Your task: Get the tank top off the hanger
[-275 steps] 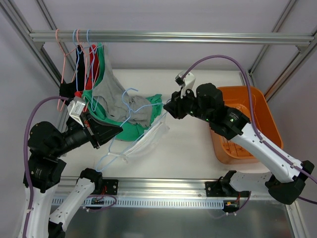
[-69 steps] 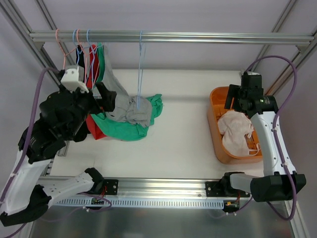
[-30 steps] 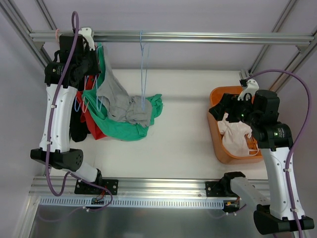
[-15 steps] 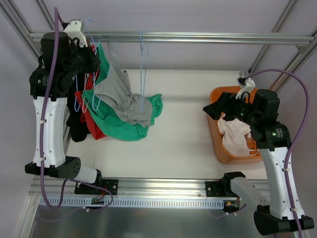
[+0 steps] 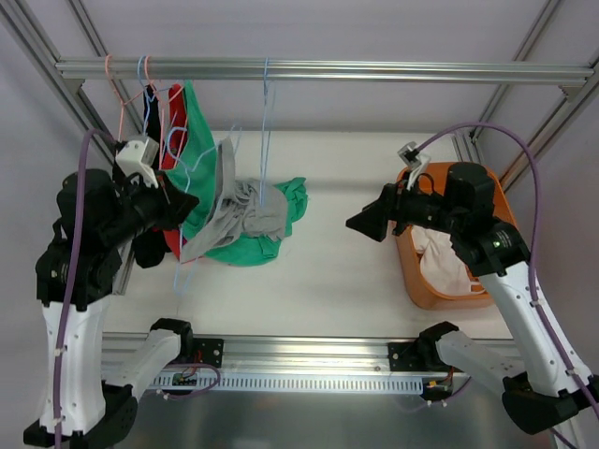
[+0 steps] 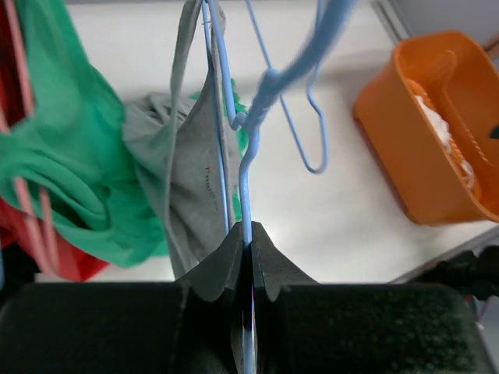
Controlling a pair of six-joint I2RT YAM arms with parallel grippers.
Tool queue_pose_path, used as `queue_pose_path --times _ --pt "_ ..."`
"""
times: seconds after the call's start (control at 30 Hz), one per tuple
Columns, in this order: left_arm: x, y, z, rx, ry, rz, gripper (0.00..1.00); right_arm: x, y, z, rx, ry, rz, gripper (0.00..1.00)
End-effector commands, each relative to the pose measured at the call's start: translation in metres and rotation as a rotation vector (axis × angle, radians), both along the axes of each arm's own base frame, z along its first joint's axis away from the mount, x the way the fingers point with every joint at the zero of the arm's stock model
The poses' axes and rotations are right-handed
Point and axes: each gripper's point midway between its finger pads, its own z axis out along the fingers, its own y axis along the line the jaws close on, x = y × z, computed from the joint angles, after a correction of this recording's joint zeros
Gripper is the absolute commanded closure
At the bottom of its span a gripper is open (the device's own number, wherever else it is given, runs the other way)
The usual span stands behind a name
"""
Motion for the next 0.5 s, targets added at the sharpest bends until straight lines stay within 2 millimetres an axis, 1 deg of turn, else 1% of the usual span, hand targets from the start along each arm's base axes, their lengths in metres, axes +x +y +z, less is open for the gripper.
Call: queue_pose_path --times 0.0,0.03,0.07,0.1,0.13,0.17,0.2,0.23,0.27,0.3,0.33,0.37,0.4,0.43,0.47 --pt "-0.042 -0.027 -0.009 -0.13 0.018 -0.151 1.0 -0.007 0.033 0.007 0.025 -0.07 0.092 0.16" --pt "-0.047 -0.03 -0.03 -0.143 0.072 -0.164 1.0 -0.007 0.041 -0.005 0.022 -0.055 0.102 0.16" --pt "-0.063 -0.031 -0.034 -0.157 0.063 -0.181 1.0 -0.021 0.056 -0.007 0.037 -0.041 0.152 0.16" --pt "-0.069 -0.034 -0.055 -0.169 0.122 -0.195 1.0 -0.017 0.066 -0.003 0.061 -0.081 0.138 0.17" --pt "-0.078 -0.037 -0.065 -0.18 0.155 -0.219 1.0 -0.019 0.075 -0.005 0.073 -0.089 0.137 0.18" --pt "-0.093 -0.036 -0.079 -0.184 0.194 -0.222 1.0 -0.035 0.093 -0.022 0.071 -0.068 0.181 0.19" --pt "-0.099 -0.036 -0.099 -0.184 0.257 -0.218 1.0 -0.03 0.103 -0.016 0.105 -0.123 0.146 0.19" --pt "-0.105 -0.036 -0.11 -0.183 0.287 -0.219 1.0 -0.034 0.112 -0.02 0.11 -0.129 0.153 0.19" --pt "-0.118 -0.034 -0.12 -0.181 0.31 -0.218 1.0 -0.046 0.129 -0.04 0.079 -0.104 0.192 0.2" --pt "-0.122 -0.034 -0.133 -0.181 0.341 -0.219 1.0 -0.04 0.138 -0.036 0.106 -0.144 0.153 0.2" --pt "-0.129 -0.036 -0.138 -0.193 0.359 -0.241 1.0 -0.039 0.145 -0.042 0.103 -0.144 0.135 0.21" --pt "-0.138 -0.039 -0.139 -0.203 0.357 -0.27 1.0 -0.042 0.157 -0.056 0.08 -0.127 0.135 0.22" --pt "-0.141 -0.044 -0.149 -0.227 0.404 -0.288 1.0 -0.036 0.162 -0.062 0.085 -0.125 0.086 0.23" --pt "-0.144 -0.047 -0.153 -0.242 0.426 -0.31 1.0 -0.034 0.165 -0.069 0.077 -0.112 0.064 0.24" --pt "-0.151 -0.054 -0.153 -0.269 0.444 -0.37 1.0 -0.028 0.17 -0.081 0.054 -0.097 0.02 0.26"
